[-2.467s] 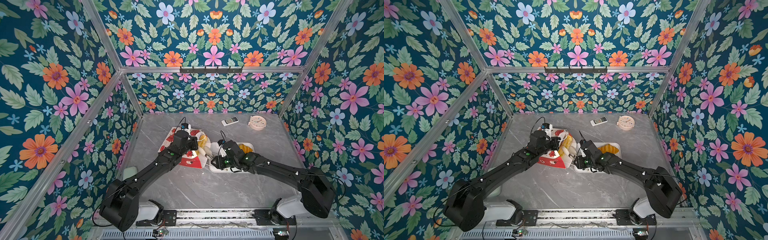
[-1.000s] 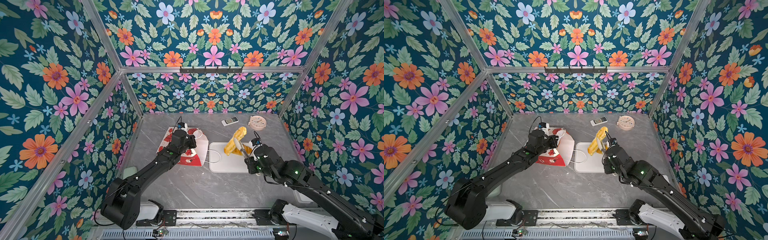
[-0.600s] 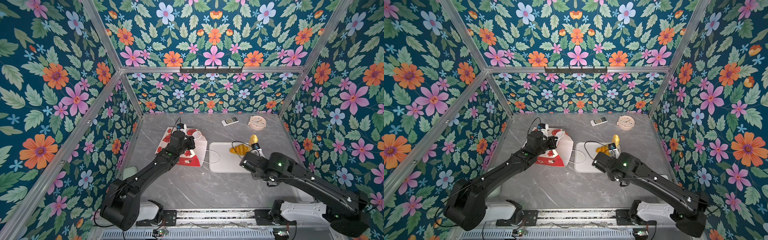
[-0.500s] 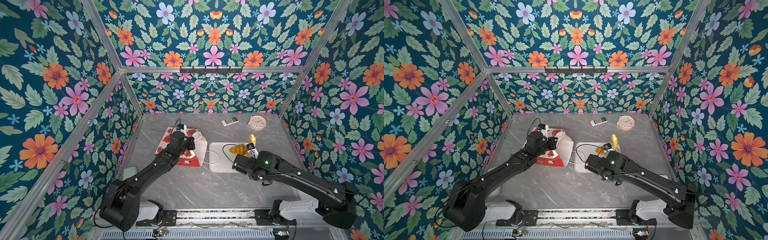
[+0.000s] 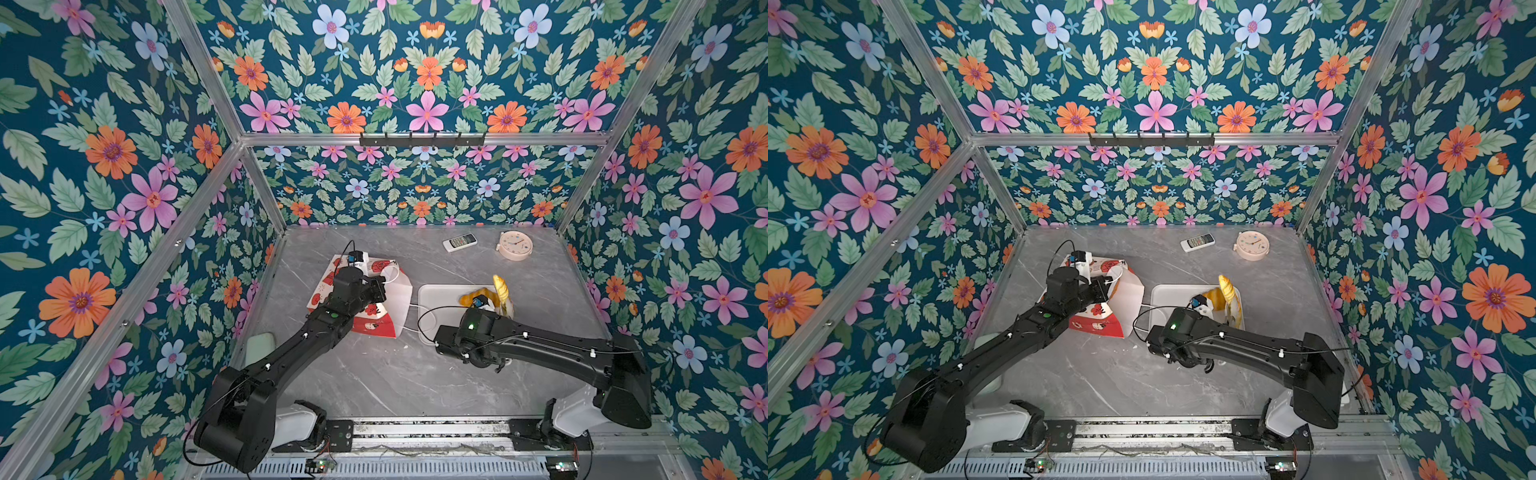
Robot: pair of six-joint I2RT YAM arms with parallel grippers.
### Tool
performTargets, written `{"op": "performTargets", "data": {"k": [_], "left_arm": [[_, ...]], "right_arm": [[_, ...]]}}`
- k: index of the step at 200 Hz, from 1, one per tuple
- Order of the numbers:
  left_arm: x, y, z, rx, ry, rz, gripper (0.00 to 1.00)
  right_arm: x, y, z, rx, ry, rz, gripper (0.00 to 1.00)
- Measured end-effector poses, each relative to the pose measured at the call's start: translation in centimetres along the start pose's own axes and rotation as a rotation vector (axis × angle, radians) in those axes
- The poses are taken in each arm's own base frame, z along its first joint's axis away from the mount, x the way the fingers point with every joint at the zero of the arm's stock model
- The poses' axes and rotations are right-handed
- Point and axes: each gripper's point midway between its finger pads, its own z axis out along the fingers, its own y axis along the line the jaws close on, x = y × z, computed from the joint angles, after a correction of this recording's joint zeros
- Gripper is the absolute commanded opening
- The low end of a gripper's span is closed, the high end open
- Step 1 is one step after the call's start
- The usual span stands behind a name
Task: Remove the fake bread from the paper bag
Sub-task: 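Lift the long roll out with the tongs and carry it over the tray, then lower the long roll onto the tray beside the croissant and open tongs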
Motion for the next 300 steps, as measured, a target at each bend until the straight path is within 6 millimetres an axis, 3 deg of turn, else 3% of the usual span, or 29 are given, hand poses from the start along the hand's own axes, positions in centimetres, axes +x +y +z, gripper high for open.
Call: {"op": "performTargets", "data": {"k": [71,123,171,230,300], "left_arm": [[0.2,0.1,-0.1,0.01,0.007,-0.003,0.0],[0.0,0.3,-0.2,0.008,0.001,-0.012,0.0],[0.1,0.3,-0.2,0.011,0.004,-0.021,0.0],[0.3,0.4,0.0,0.013,0.014,-0.023,0.0],[0.4,0.3,0.1,0.014,0.016,-0.023,0.0]], "right_arm": [[1.5,4.2,1.0,0.0,0.032,-0.091,0.29],[2.1,8.7,0.8,-0.147,0.05,-0.105,0.38],[2.5,10.5,0.3,-0.272,0.065,-0.084,0.43],[2.4,10.5,-1.3,-0.416,0.046,-0.017,0.44],[1.4,8.4,-3.4,-0.622,-0.034,0.123,0.46]]}}
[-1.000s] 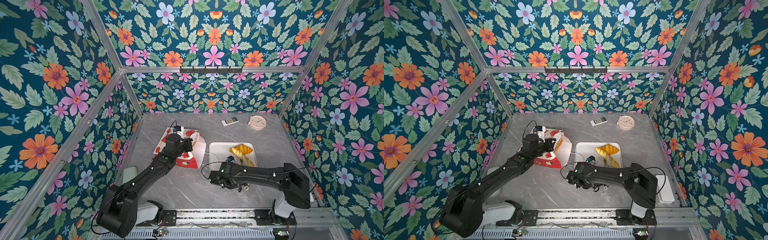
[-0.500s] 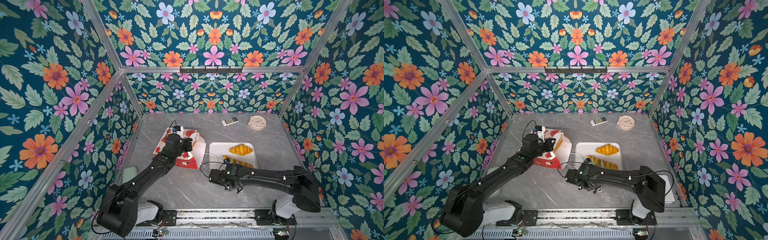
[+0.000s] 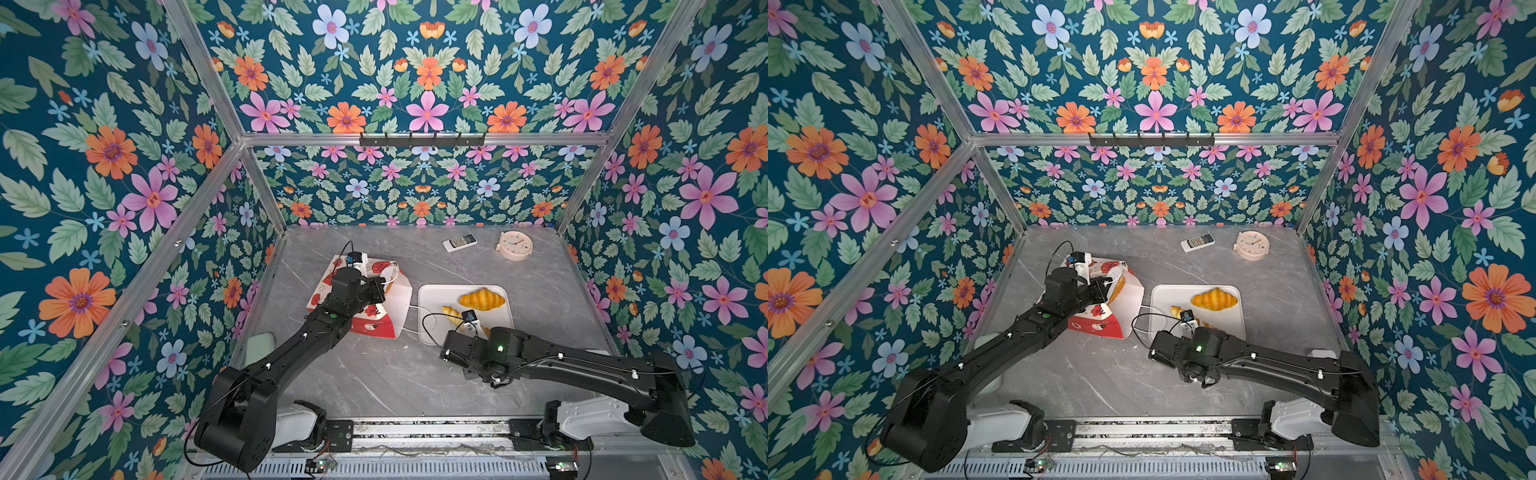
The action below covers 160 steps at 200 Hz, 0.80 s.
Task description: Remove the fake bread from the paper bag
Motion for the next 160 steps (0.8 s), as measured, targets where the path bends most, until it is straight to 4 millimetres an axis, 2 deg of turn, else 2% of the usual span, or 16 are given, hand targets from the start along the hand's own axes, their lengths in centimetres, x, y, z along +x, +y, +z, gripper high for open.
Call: {"op": "performTargets", "data": {"k": [36,77,115,160], "left_arm": [[0.1,0.1,0.1,-0.001,0.002,0.0,0.0],[0.0,0.0,0.1,0.001,-0.001,0.0,0.0],[0.0,0.0,0.1,0.001,-0.002,0.0,0.0],[0.0,0.0,0.1,0.001,-0.002,-0.003,0.0]], "right_arm": [[0.8,-0.2,1.2,-0.028,0.025,0.009,0.47],[1.3,1.1,2.3,-0.056,0.06,0.0,0.49],[1.0,2.1,1.8,-0.134,0.041,0.003,0.52],[0.4,1.8,0.7,-0.187,0.002,0.033,0.47]]}}
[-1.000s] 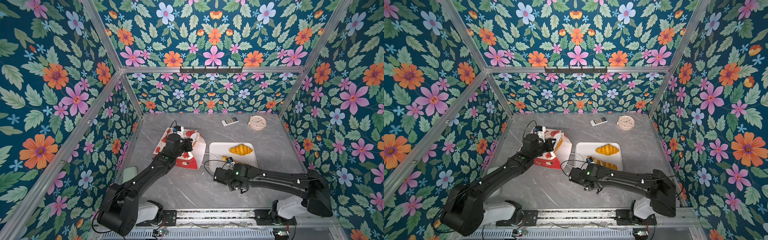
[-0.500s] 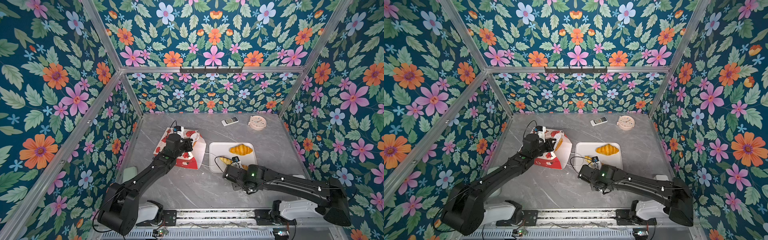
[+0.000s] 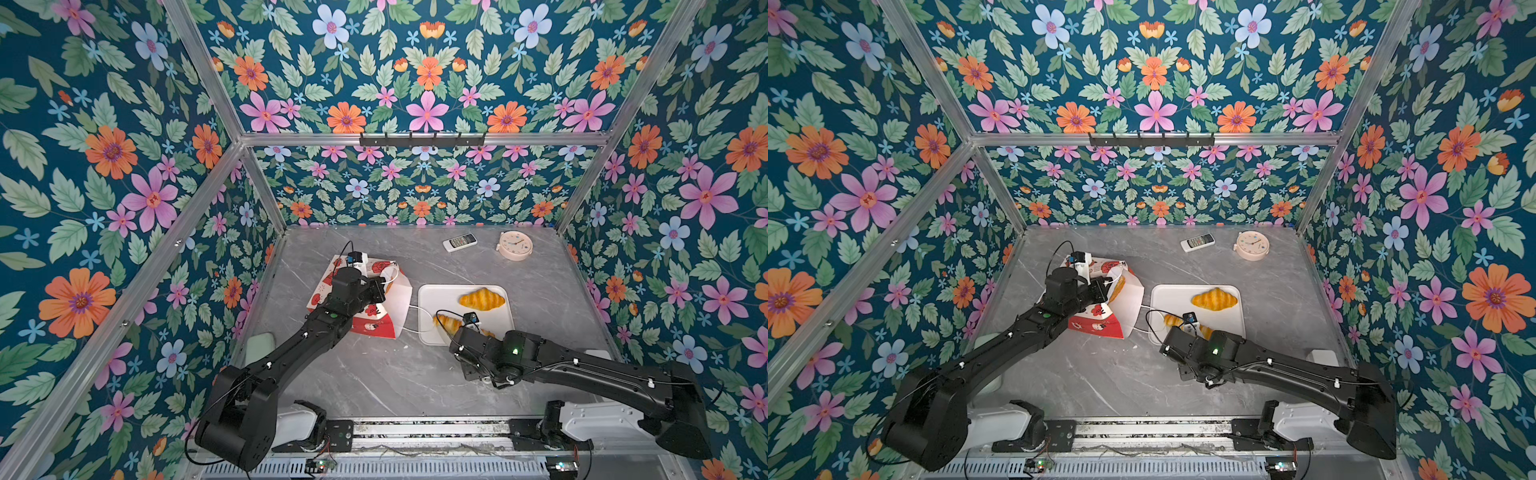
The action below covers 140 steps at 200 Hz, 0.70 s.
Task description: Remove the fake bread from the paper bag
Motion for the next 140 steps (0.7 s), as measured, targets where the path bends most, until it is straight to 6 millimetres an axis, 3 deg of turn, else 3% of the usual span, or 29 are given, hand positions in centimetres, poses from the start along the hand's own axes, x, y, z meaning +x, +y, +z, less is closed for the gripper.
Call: {"op": "performTargets", "data": {"k": [17,55,111,140], "left_arm": [[0.0,0.0,0.0,0.0,-0.001,0.0,0.0],[-0.1,-0.1,-0.1,0.001,-0.003,0.0,0.0],[-0.2,-0.1,-0.1,-0.001,-0.005,0.0,0.0],[-0.3,-0.1,-0.1,-0.001,-0.006,0.001,0.0]], "right_arm": [[-0.7,0.5,-0.5,-0.035,-0.031,0.001,0.38],[-2.1,2.1,-0.3,-0.116,-0.065,0.019,0.38],[-0.2,1.7,3.3,-0.135,0.021,0.054,0.38],[0.2,0.8,3.6,-0.124,0.026,0.067,0.38]]}}
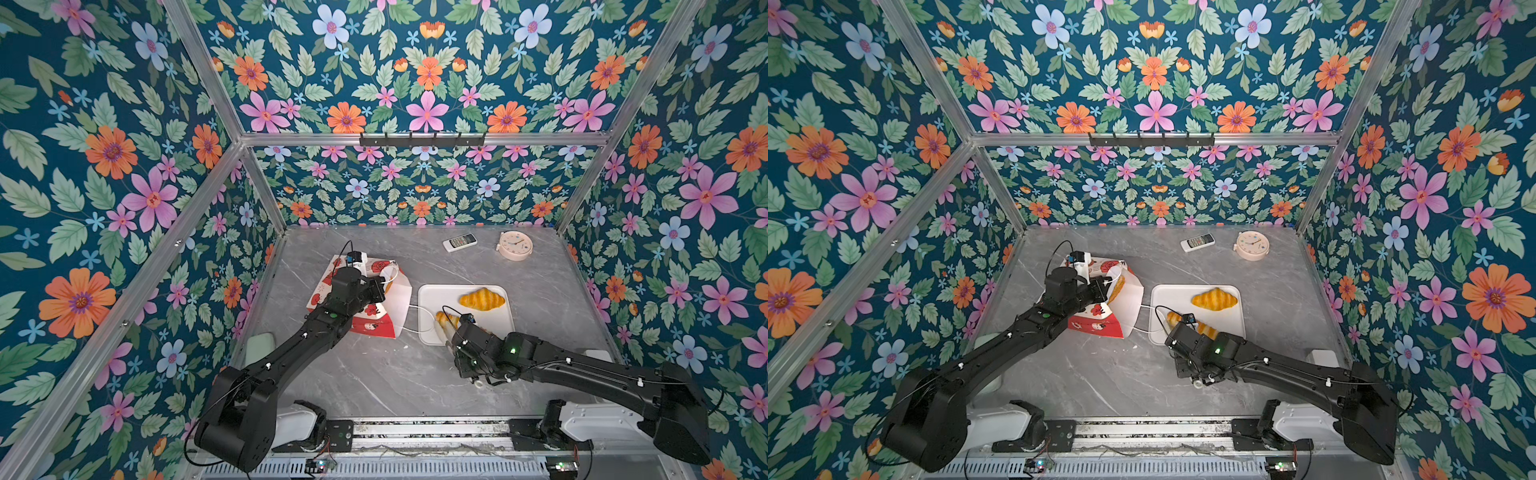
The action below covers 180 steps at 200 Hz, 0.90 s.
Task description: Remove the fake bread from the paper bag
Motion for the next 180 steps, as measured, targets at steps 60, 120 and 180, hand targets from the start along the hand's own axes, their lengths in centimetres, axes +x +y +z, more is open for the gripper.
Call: {"op": "performTargets", "data": {"k": [60,120,180], "left_arm": [[0.2,0.2,0.2,-0.004,0.008,-0.001,0.0],[0.3,0.1,0.2,-0.001,0.008,-0.001,0.0],[0.2,0.2,0.2,-0.002,0.007,-0.001,0.0]], "right_arm": [[0.2,-3.4,-1.4,0.042,-0.016,0.061,0.38],[-0.1,-3.7,-2.3,0.021,-0.037,0.038,0.4],[-0.5,-3.7,-5.2,-0.071,-0.134,0.104,0.41]]}}
